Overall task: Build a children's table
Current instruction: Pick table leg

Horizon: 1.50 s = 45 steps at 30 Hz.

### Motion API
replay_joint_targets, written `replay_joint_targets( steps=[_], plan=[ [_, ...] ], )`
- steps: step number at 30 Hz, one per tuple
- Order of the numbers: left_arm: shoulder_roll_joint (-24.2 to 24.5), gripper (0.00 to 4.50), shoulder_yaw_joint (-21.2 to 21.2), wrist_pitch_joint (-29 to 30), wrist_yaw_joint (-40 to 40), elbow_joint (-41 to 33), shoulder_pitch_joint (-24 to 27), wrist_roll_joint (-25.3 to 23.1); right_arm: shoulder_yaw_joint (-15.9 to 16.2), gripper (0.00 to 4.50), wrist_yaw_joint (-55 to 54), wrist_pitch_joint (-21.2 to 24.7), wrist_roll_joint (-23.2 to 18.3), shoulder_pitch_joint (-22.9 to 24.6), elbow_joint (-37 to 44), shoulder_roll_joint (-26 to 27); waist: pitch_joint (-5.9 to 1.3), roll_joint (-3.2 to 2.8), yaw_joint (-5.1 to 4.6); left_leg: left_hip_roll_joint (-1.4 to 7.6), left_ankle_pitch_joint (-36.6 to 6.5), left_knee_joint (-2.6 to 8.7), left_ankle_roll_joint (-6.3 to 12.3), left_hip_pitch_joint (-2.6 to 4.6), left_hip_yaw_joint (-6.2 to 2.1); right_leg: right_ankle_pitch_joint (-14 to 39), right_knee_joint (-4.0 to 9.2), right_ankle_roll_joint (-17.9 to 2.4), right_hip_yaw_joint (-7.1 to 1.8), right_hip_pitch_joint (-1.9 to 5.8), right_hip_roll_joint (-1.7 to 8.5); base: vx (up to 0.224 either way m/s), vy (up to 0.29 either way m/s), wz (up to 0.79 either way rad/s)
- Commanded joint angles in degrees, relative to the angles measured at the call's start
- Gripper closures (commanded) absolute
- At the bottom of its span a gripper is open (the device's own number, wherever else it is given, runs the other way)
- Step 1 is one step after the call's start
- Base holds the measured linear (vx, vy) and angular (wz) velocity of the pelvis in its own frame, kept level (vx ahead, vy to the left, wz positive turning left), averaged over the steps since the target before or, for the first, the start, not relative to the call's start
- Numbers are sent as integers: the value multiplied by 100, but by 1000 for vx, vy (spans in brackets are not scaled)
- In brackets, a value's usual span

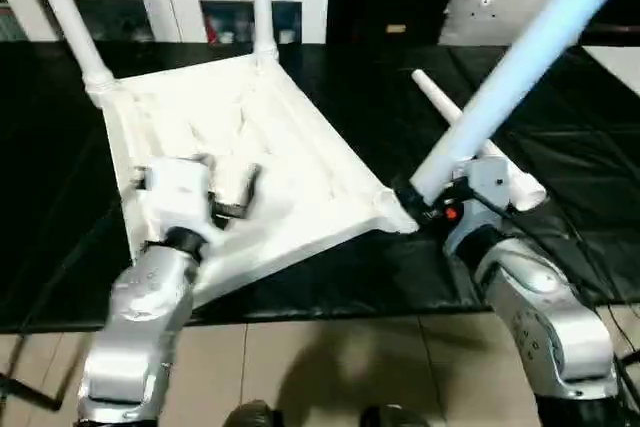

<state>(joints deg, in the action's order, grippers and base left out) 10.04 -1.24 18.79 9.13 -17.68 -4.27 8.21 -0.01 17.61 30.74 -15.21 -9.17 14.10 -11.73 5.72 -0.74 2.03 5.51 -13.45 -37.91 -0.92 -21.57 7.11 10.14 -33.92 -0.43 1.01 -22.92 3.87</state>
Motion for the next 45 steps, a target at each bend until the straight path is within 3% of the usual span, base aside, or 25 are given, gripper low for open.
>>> replay_joint_targets(
  steps=[1, 10, 13, 14, 15, 16, 18, 19, 20, 21, 22, 24, 25, 26, 28, 30, 31, 32, 34, 37, 38, 40, 41, 42, 45],
  plan=[
    [-5, 35, -99, -53, 50, 25, 53, -70, -25, 261, 63, -58, -16, -33, 63, -25, -290, 35, -48, 543, -2544, 749, -270, 99, -294, 3045, 478, -446, -181, 125, 475, 0, 0, 0],
    [-65, 35, -83, -89, 89, 17, 89, 13, 60, 261, 7, -48, -22, 7, 124, 52, -234, 89, -94, 551, -2973, 738, -251, 203, -264, 4116, 609, -166, -27, 119, 511, 0, 0, 0],
    [-59, 35, -113, -79, 151, 53, 48, 38, 56, 261, -33, -70, -1, 17, 114, 97, -117, -98, -245, 601, -4351, 845, -263, 579, -286, 4109, 800, 46, 510, 163, 187, 0, 0, 0],
    [-59, 35, -113, -79, 151, 53, 48, 38, 56, 261, -33, -70, -1, 17, 114, 97, -117, -98, -245, 601, -4351, 845, -263, 579, -286, 4109, 800, 46, 510, 163, 187, 0, 0, 0],
    [-64, 35, -116, -98, 151, 64, 53, 27, 49, 261, -39, -71, -1, 57, 142, 95, -102, -219, -230, 887, -5116, 1338, -327, 292, -315, 2499, -7, -108, 562, 525, 74, 0, 0, 0],
    [-76, 35, -119, -105, 144, 81, 37, 10, 20, 261, -52, -49, -29, 79, 181, 92, -62, -180, 74, 1001, -5487, 1539, -72, 253, -137, 1153, -660, -116, 356, 495, 100, 0, 0, 0],
    [-81, 35, -117, -92, 144, 94, 7, 13, 3, 261, -61, -32, -44, 45, 172, 90, -127, 127, -72, 660, -4508, 991, -7, 620, -94, 2967, 94, -80, -64, 294, 368, 97, -121, 6],
    [-89, 35, -120, -82, 157, 115, -24, 29, -2, 261, -57, -41, -37, -10, 131, 84, -145, 249, 151, 265, -1002, -99, 345, 179, 32, 6352, 981, 83, -546, 551, 1061, 156, -126, -10],
    [-90, 35, -121, -84, 158, 118, -22, 29, -1, 261, -55, -45, -33, -12, 127, 84, -249, 237, 202, 269, -525, -164, 408, 18, -51, 6124, 873, -82, -665, 720, 1060, 114, -68, -7],
    [-94, 35, -125, -97, 159, 124, -12, 27, 3, 261, -51, -56, -23, -6, 122, 83, -281, 190, 287, 323, -148, 32, 435, -249, -147, 4850, 660, -433, -562, 983, 928, 114, -68, -7],
    [-98, 35, -134, -123, 155, 132, 8, 14, -6, 261, -54, -58, -16, 17, 132, 92, -356, 108, 277, 352, 279, 346, 484, -234, -103, 3247, 480, -791, -247, 974, 507, 124, -48, 3],
    [-92, 35, -140, -130, 153, 130, 11, 1, -20, 261, -59, -50, -24, 23, 141, 101, -367, 3, 174, 447, 587, 559, 739, 2, -107, 1869, 319, -926, 25, 716, 137, 135, 6, 7],
    [-82, 35, -149, -128, 149, 126, -8, -13, -50, 261, -68, -25, -51, -5, 140, 123, -536, -97, 63, 654, 944, 616, 1231, 422, -312, 894, 14, -1057, 181, 531, 30, 183, 19, 5],
    [-79, 35, -147, -127, 151, 126, -17, -11, -52, 261, -70, -23, -51, -26, 124, 130, -593, -214, -101, 920, 1591, 568, 2127, 945, -706, 663, -307, -917, 301, 5, -31, 190, 0, 6],
    [-87, 35, -135, -135, 161, 131, -22, -13, -39, 261, -71, -30, -49, -43, 105, 125, -579, -117, -155, 1292, 2321, 528, 3083, 1149, -977, 885, -610, -186, 127, -408, 196, 164, -5, 8],
    [-103, 35, -117, -153, 176, 134, -8, -16, -2, 261, -60, -55, -31, -46, 84, 100, -532, 63, -148, 841, 1922, 411, 2774, 848, -611, 167, -291, -134, -84, -288, 354, 94, -31, 9],
    [-105, 35, -115, -155, 177, 133, -5, -16, 2, 261, -59, -57, -29, -45, 83, 97, -447, 359, 10, -24, 381, 136, 2016, 119, -28, -39, 202, -532, -482, 511, 456, 71, -36, 13],
    [-101, 35, -124, -162, 178, 133, 6, -21, -14, 261, -62, -45, -39, -22, 115, 100, -441, 296, 200, 120, -178, -274, 1261, -257, -151, 1190, 461, -1032, -823, 1026, 1071, 73, -63, 2],
    [-93, 35, -136, -167, 197, 149, -14, -15, -26, 261, -58, -39, -26, -20, 118, 99, -383, 258, 234, 130, 194, -192, 492, -384, -169, 1385, 419, -1322, -583, 1077, 751, 75, -65, -4],
    [-105, 35, -123, -189, 191, 179, -26, -9, -34, 261, -54, -47, 2, 2, 118, 97, -279, -119, 86, 573, 604, 667, 489, -164, -284, 1253, 303, -1159, 54, 751, 241, 87, -2, -3],
    [-111, 35, -116, -187, 172, 179, -19, -18, -44, 261, -59, -42, -1, 21, 134, 97, -556, -202, 20, 850, 1388, 525, 827, 327, -483, 2, -64, -971, 71, 464, 135, 132, 57, -4],
    [-125, 35, -100, -182, 144, 178, -11, -43, -66, 261, -74, -28, -23, 51, 162, 88, -668, -174, 10, 922, 4036, 248, 1409, 459, -683, -1446, -255, -784, -62, 177, 274, 114, 48, -1],
    [-133, 35, -95, -184, 150, 181, -16, -52, -71, 261, -77, -27, -34, 48, 158, 80, -671, -89, 41, 796, 4665, 177, 1280, 330, -620, -1912, -238, -703, -189, 220, 372, 0, 0, 0],
    [-142, 35, -85, -190, 158, 188, -29, -45, -64, 261, -75, -40, -31, 30, 129, 74, -636, -54, 113, 565, 4218, 214, 1000, 115, -416, -2443, -234, -744, -204, 400, 357, 0, 0, 0],
    [-125, 35, -104, -249, 131, 182, -14, -88, -34, 261, -67, -64, -8, 30, 107, 82, -558, -16, 178, 601, 1502, 442, 388, -51, -265, -2030, -111, -912, -175, 538, 428, 0, 0, 0]
  ],
)
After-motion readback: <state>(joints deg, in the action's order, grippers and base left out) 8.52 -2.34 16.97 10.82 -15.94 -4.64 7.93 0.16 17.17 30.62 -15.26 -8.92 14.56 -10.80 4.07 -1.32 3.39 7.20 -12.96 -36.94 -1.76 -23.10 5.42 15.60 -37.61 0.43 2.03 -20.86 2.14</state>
